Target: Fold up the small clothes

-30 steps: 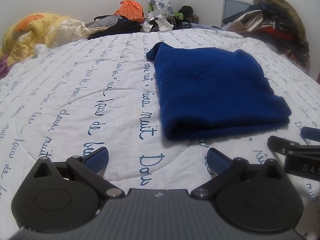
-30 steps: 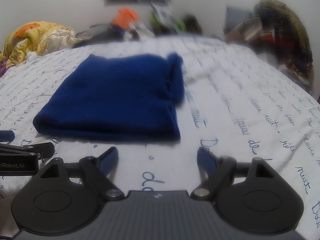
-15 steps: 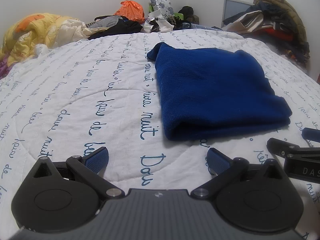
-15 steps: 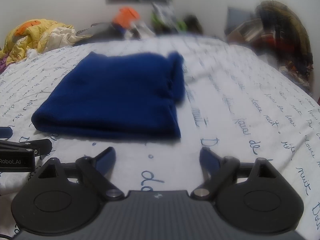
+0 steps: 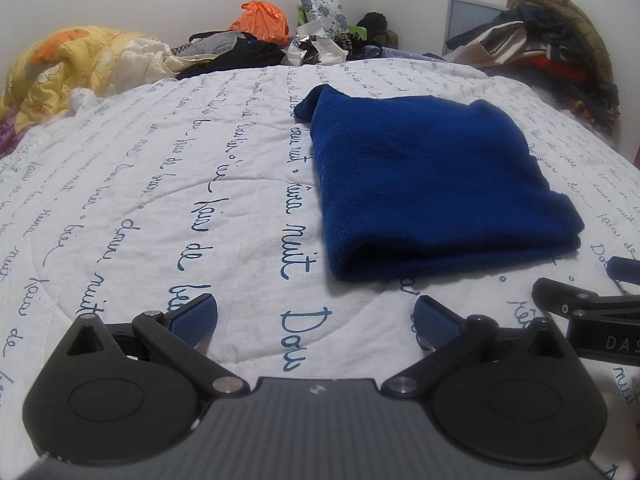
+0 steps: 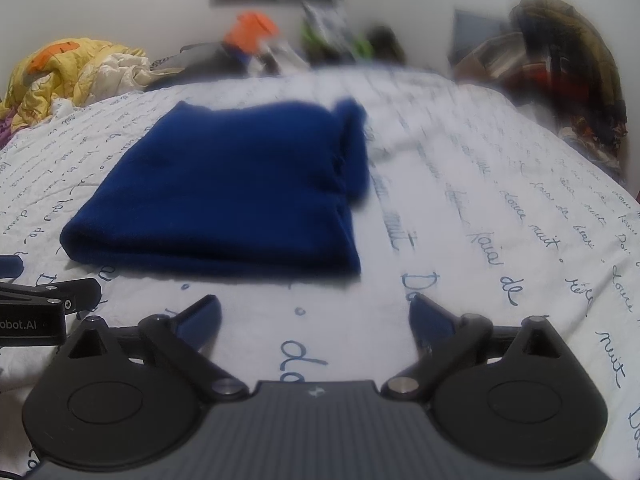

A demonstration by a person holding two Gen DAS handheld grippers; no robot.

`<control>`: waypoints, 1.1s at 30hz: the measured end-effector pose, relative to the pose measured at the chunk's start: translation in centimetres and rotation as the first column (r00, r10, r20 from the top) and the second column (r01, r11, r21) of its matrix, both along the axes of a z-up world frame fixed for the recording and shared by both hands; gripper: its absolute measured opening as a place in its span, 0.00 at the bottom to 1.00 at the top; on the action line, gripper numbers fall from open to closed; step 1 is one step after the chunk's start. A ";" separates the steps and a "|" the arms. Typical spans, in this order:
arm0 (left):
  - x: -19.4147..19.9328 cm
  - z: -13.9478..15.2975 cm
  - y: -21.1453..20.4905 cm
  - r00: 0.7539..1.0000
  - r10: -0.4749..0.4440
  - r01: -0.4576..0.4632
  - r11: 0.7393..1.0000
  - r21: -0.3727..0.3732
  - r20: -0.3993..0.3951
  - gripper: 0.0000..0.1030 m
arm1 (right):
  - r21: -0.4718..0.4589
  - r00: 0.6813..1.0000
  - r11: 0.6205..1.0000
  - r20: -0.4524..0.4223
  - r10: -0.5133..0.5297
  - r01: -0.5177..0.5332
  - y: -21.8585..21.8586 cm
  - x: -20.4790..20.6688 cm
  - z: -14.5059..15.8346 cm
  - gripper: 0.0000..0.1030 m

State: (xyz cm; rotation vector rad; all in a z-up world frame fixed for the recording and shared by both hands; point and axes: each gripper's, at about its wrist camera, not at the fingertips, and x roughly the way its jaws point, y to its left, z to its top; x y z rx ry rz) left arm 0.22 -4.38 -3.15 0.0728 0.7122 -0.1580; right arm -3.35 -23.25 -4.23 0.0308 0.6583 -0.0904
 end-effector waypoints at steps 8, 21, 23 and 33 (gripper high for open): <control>0.0 0.0 0.0 1.000 0.000 0.000 1.000 0.000 0.000 1.00 | -0.035 1.000 0.999 0.013 0.006 -0.006 0.2 -0.3 0.1 0.99; 0.0 0.0 0.0 1.000 0.000 0.000 1.000 0.000 0.000 1.00 | -0.007 1.000 1.000 0.000 0.008 -0.008 -0.2 0.0 0.0 0.99; 0.0 0.0 0.0 1.000 0.000 0.000 1.000 0.000 0.001 1.00 | 0.002 1.000 1.000 -0.002 0.009 -0.009 -0.3 0.0 0.0 0.99; 0.0 0.0 0.0 1.000 0.000 0.000 1.000 0.000 0.000 1.00 | 0.015 1.000 1.000 -0.007 0.013 -0.013 -0.4 0.1 -0.2 1.00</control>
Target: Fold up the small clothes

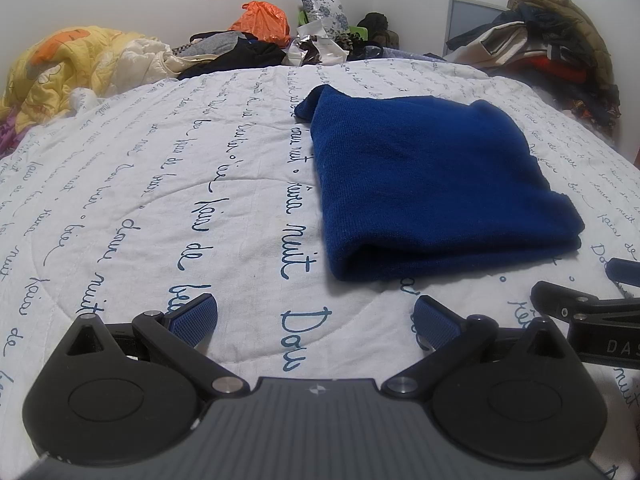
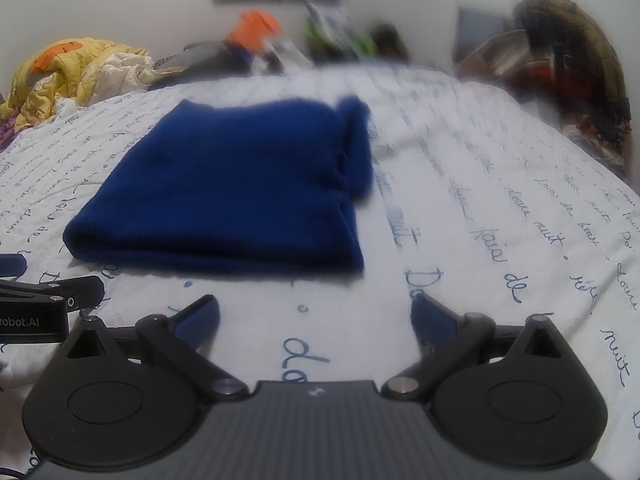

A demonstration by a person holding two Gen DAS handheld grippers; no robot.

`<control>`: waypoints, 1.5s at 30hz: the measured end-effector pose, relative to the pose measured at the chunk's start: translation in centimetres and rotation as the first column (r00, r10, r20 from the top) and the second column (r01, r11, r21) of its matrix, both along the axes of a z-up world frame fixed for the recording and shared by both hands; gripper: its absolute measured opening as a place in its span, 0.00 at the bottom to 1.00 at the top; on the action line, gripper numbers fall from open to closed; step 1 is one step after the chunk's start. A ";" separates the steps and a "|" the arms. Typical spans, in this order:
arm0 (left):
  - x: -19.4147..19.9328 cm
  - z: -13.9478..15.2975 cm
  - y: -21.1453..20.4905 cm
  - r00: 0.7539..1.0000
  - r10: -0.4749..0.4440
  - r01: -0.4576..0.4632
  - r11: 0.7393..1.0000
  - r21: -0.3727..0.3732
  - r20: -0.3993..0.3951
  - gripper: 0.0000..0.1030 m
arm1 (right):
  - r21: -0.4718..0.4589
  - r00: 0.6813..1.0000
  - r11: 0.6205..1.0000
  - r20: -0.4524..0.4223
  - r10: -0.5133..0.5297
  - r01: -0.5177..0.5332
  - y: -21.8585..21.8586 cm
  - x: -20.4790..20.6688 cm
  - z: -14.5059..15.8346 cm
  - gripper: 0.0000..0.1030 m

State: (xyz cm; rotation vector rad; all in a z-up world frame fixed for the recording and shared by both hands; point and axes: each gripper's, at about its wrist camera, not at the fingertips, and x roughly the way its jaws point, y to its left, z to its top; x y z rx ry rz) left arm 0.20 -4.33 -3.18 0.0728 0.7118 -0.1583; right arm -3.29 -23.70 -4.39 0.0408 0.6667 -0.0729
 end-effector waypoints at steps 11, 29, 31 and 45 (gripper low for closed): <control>0.0 0.0 0.0 1.000 0.000 0.000 1.000 0.000 0.000 1.00 | 0.000 1.000 1.000 0.000 0.000 0.000 0.0 0.0 0.0 1.00; 0.2 0.1 0.0 1.000 0.004 -0.004 1.000 0.002 -0.017 1.00 | 0.002 1.000 1.000 -0.002 0.003 -0.003 0.0 0.0 0.0 1.00; 0.3 0.2 0.0 1.000 0.007 -0.007 1.000 0.003 -0.028 1.00 | 0.000 1.000 1.000 -0.004 0.001 -0.001 0.0 0.0 0.0 1.00; 0.0 1.5 0.0 0.996 0.021 -0.020 1.000 0.006 -0.086 1.00 | 0.037 0.999 0.999 -0.013 -0.037 0.037 0.6 -1.0 1.9 1.00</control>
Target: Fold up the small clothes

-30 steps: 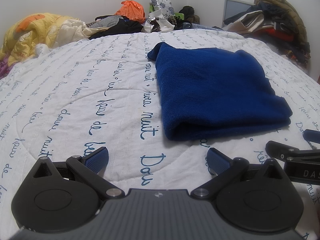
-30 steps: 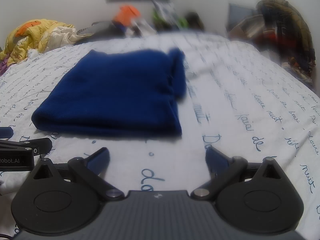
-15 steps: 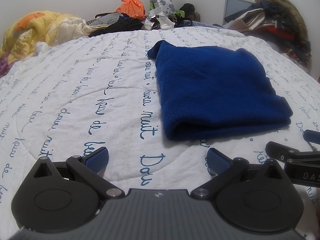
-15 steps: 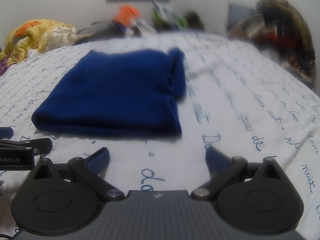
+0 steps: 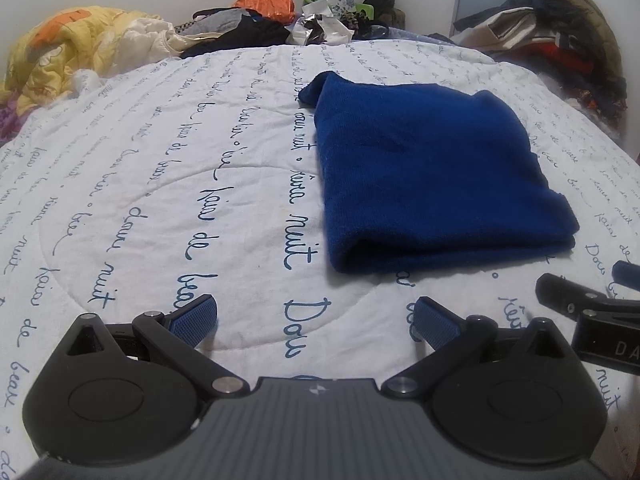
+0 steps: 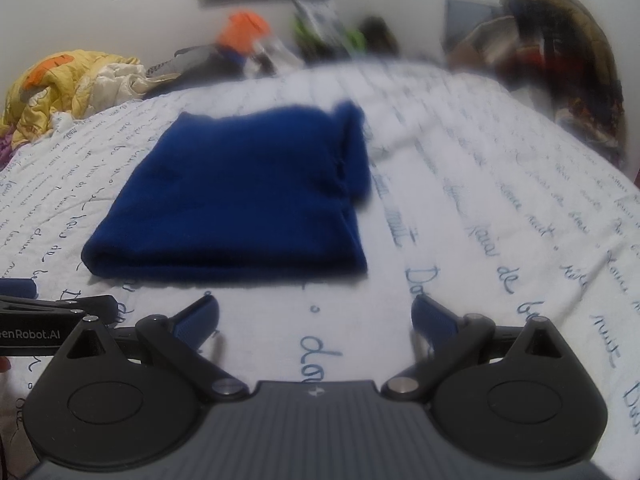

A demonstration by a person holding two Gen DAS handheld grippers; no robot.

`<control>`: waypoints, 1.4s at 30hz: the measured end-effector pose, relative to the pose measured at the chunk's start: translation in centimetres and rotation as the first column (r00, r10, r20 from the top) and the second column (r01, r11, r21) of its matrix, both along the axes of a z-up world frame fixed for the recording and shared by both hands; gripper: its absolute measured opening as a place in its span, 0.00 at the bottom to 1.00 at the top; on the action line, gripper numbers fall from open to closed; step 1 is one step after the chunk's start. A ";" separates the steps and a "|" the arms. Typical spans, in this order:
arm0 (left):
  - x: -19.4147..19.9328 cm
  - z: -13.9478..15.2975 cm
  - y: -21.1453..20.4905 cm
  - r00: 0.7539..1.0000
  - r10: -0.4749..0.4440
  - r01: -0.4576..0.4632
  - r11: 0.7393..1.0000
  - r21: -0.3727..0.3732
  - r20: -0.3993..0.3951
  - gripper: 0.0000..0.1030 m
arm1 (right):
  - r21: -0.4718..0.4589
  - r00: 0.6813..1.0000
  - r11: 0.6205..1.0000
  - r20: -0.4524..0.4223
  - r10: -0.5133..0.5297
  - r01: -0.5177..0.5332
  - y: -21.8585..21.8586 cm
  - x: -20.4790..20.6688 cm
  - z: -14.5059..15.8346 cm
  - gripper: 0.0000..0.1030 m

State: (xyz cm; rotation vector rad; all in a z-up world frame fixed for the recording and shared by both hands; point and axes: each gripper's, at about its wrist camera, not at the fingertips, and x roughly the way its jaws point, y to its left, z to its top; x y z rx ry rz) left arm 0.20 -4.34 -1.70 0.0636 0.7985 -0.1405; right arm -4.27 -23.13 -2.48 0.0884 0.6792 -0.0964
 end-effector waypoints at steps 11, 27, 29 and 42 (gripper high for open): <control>0.0 0.2 0.1 1.000 0.020 -0.020 1.000 0.002 -0.007 1.00 | -0.009 1.000 1.000 -0.006 0.005 -0.005 0.1 -0.3 0.2 1.00; 0.0 0.0 0.1 1.000 0.021 -0.021 1.000 0.010 -0.023 1.00 | -0.002 1.000 1.000 -0.007 0.013 -0.013 0.2 -0.5 0.3 1.00; 0.0 0.0 0.1 0.999 0.020 -0.020 1.000 0.011 -0.025 1.00 | -0.001 1.000 1.000 -0.011 0.012 -0.012 0.2 -0.5 0.2 1.00; -0.1 -0.1 0.4 0.999 0.023 -0.022 1.000 0.013 -0.036 1.00 | -0.002 1.000 1.000 -0.006 0.022 -0.022 0.3 -0.6 0.4 1.00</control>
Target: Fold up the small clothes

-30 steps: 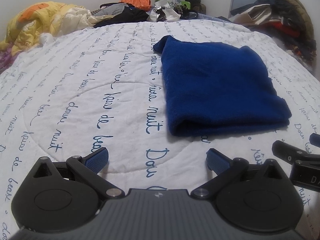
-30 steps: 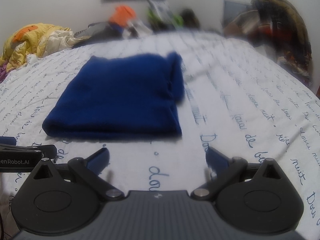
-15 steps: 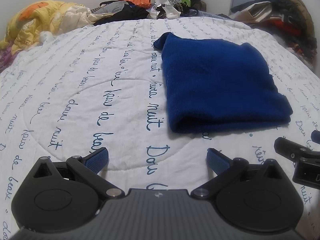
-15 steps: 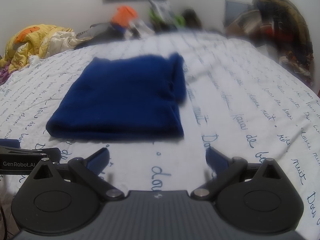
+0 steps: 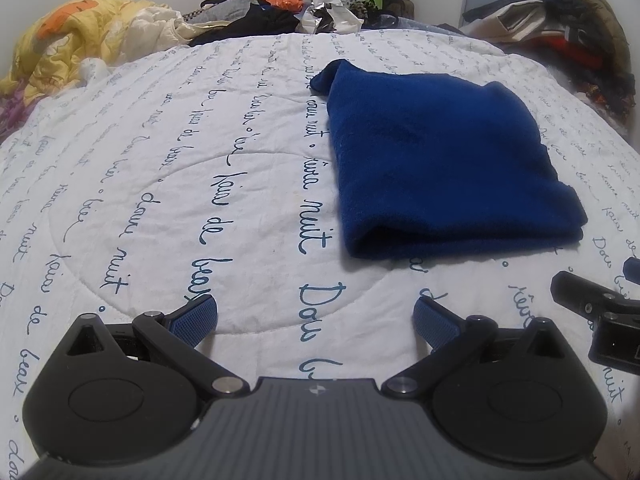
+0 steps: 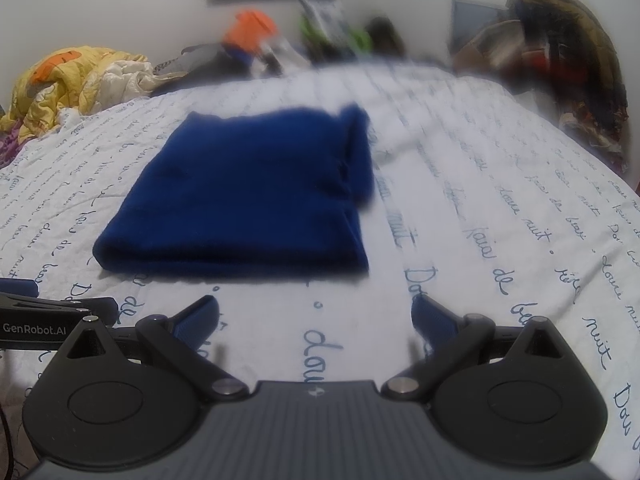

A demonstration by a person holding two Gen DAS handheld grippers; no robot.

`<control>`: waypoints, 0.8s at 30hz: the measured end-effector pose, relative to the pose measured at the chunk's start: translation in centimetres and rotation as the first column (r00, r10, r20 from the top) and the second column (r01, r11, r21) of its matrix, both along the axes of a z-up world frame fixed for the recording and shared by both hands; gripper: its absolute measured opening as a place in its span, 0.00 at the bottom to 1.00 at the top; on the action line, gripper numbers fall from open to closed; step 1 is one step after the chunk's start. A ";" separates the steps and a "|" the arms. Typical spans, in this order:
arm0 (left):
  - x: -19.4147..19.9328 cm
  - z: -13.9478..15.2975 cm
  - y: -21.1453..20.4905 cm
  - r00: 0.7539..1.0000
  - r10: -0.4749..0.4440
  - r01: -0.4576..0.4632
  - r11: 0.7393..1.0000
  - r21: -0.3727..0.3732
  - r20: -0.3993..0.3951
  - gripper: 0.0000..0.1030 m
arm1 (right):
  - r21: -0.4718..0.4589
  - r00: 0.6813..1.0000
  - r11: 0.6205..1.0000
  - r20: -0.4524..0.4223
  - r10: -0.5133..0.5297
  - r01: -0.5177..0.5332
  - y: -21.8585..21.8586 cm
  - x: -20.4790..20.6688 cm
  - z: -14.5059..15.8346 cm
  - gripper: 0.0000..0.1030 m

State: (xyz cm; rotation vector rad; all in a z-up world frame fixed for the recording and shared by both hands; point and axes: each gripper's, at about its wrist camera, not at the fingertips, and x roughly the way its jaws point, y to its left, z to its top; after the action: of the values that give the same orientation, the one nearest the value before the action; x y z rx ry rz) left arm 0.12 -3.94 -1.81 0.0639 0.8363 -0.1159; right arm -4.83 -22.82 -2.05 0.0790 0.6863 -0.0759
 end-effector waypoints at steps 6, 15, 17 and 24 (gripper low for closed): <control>0.0 0.0 0.0 1.000 -0.003 0.003 1.000 0.005 -0.002 1.00 | -0.001 1.000 1.000 -0.001 -0.001 0.001 0.0 0.0 0.0 1.00; 0.0 0.0 0.0 1.000 0.000 0.000 1.000 0.005 -0.004 1.00 | -0.001 1.000 1.000 -0.001 -0.001 0.001 0.0 0.0 -0.1 1.00; 0.0 0.0 0.0 1.000 0.000 0.000 1.000 0.005 -0.004 1.00 | 0.000 1.000 1.000 -0.001 -0.001 0.001 0.0 -0.1 -0.1 1.00; 0.0 0.0 0.0 1.000 0.000 0.000 1.000 0.009 -0.005 1.00 | 0.000 1.000 1.000 -0.001 -0.002 0.002 0.1 0.0 -0.1 1.00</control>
State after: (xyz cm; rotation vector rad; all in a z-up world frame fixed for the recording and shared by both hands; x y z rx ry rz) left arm 0.10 -3.91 -1.76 0.0718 0.8416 -0.1125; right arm -4.87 -22.77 -2.12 0.0792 0.6869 -0.0778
